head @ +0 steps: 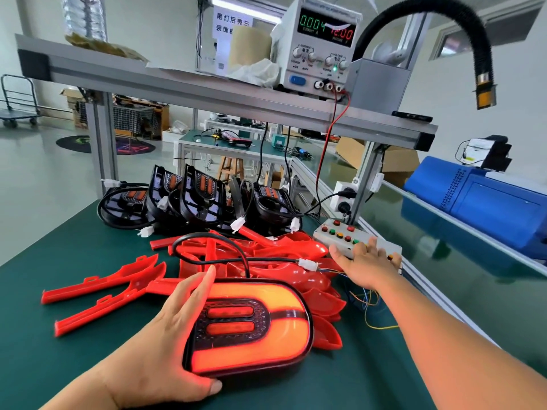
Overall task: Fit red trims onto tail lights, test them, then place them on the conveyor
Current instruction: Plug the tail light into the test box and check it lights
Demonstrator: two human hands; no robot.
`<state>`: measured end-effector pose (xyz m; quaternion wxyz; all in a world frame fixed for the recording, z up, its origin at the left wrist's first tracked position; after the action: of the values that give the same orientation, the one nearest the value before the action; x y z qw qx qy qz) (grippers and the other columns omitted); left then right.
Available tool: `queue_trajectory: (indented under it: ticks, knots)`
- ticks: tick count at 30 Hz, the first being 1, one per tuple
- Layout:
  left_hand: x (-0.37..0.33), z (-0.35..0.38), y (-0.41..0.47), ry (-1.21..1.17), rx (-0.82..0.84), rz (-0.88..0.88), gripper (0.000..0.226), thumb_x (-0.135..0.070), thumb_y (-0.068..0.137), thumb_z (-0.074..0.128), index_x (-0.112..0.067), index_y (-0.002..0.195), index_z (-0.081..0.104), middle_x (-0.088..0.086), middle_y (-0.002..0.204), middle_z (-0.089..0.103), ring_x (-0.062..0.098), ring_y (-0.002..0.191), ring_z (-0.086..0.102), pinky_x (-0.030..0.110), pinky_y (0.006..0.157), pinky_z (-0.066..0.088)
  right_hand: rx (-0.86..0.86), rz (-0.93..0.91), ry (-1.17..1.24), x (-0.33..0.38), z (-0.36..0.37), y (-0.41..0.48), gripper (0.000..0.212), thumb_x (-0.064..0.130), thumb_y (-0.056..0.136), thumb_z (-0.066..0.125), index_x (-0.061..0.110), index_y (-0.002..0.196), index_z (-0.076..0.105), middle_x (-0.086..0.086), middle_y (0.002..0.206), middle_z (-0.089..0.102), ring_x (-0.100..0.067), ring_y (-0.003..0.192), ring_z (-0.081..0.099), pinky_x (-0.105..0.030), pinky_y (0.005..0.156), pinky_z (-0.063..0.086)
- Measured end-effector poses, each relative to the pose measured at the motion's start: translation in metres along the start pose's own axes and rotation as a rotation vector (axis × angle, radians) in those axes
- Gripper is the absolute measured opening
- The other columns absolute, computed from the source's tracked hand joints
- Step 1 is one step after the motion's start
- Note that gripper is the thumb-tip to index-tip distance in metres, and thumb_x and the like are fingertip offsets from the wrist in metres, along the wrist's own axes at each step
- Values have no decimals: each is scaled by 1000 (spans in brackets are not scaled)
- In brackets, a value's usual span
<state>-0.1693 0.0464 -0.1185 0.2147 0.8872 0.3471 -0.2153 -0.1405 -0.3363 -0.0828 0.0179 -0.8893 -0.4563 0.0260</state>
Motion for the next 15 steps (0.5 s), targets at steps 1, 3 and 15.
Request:
queue_trajectory:
  ticks: [1,3,15]
  knots:
    - [4,2,0,-15,3,1,142,-72,49,77,-56,138,-33,-32,151,-19,-18,140,-5,5,109,11,-2,-6,-11,1,0,0,136,95,45,-18,22,155,16,-8,164,-11,-34,148,15,-55,112,11]
    - [9,4,0,-5,-5,11,141,-72,50,77,-58,137,-32,-32,151,-18,-16,141,-7,2,108,7,-2,-28,-35,3,0,-1,135,95,46,-17,23,155,16,-4,164,-13,-35,147,17,-55,110,16]
    - [10,5,0,-51,-17,38,139,-69,53,80,-57,140,-28,-31,152,-15,-15,142,-5,0,109,6,-19,-50,-45,5,-5,0,121,91,58,-11,24,156,11,8,163,-18,-40,144,24,-54,105,19]
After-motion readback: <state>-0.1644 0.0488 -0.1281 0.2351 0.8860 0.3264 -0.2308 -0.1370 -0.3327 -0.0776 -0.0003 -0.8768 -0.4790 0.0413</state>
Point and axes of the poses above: each hand's wrist, its own y-axis towards the middle knuckle, its own z-axis out of the palm, x = y × z, the point moved 3 cm from there along y, towards the middle knuckle
